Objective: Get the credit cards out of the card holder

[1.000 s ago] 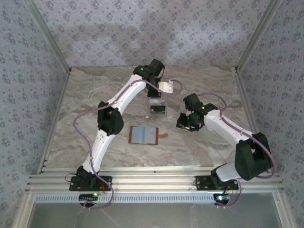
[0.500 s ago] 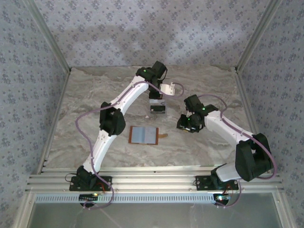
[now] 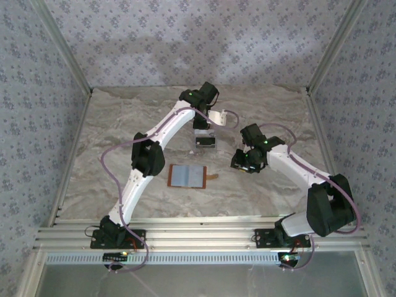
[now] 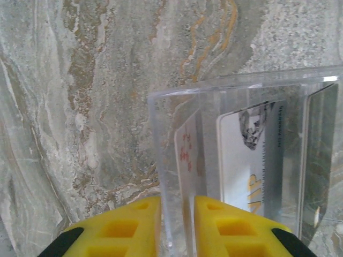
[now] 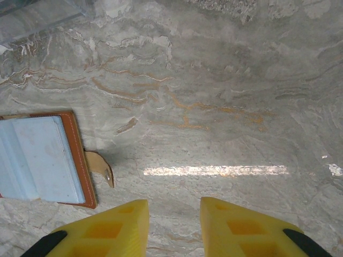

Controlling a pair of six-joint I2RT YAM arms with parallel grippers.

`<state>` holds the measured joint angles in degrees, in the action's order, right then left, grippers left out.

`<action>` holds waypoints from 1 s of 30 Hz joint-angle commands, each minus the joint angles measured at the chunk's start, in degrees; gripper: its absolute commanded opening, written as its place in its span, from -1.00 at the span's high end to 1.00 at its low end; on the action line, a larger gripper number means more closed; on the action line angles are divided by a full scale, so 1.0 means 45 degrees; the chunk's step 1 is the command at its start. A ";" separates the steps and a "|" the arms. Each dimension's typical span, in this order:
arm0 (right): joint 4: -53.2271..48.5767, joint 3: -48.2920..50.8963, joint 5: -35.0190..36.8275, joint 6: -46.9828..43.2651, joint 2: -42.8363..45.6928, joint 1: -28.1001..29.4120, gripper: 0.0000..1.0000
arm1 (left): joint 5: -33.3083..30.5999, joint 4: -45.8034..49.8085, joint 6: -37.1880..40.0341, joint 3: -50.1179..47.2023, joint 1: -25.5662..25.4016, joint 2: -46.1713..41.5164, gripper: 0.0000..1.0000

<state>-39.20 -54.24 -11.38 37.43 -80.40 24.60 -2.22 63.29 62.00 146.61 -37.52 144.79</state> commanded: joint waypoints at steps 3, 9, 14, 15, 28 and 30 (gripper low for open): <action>-0.0079 -0.0041 0.0007 -0.0204 0.0278 -0.0077 0.36 | -0.0088 -0.0327 0.0004 0.0526 -0.0031 -0.0164 0.52; -0.0003 -0.0067 0.0054 -0.0195 0.0372 -0.0082 0.35 | -0.0016 -0.0509 -0.0407 0.0605 -0.0007 -0.0125 0.50; 0.0005 -0.0078 0.0068 -0.0208 0.0389 -0.0043 0.36 | -0.0056 -0.0422 -0.0528 0.0664 -0.0007 -0.0120 0.50; 0.0015 -0.0076 0.0067 -0.0199 0.0388 -0.0037 0.36 | -0.0021 -0.0368 -0.0539 0.0682 -0.0013 -0.0157 0.50; 0.0338 -0.0308 0.0028 -0.0021 0.0063 0.0358 0.36 | 0.2152 -0.0302 -0.3044 0.0076 0.0301 -0.1694 0.54; 0.0400 -0.0480 0.0028 -0.0031 -0.0153 0.0522 0.36 | 0.2429 -0.0777 -0.3648 -0.0998 0.0349 -0.2370 0.55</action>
<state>-37.85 -54.48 -11.35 37.47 -80.07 26.00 4.36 60.75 51.13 145.27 -36.58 141.51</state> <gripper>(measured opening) 0.319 0.225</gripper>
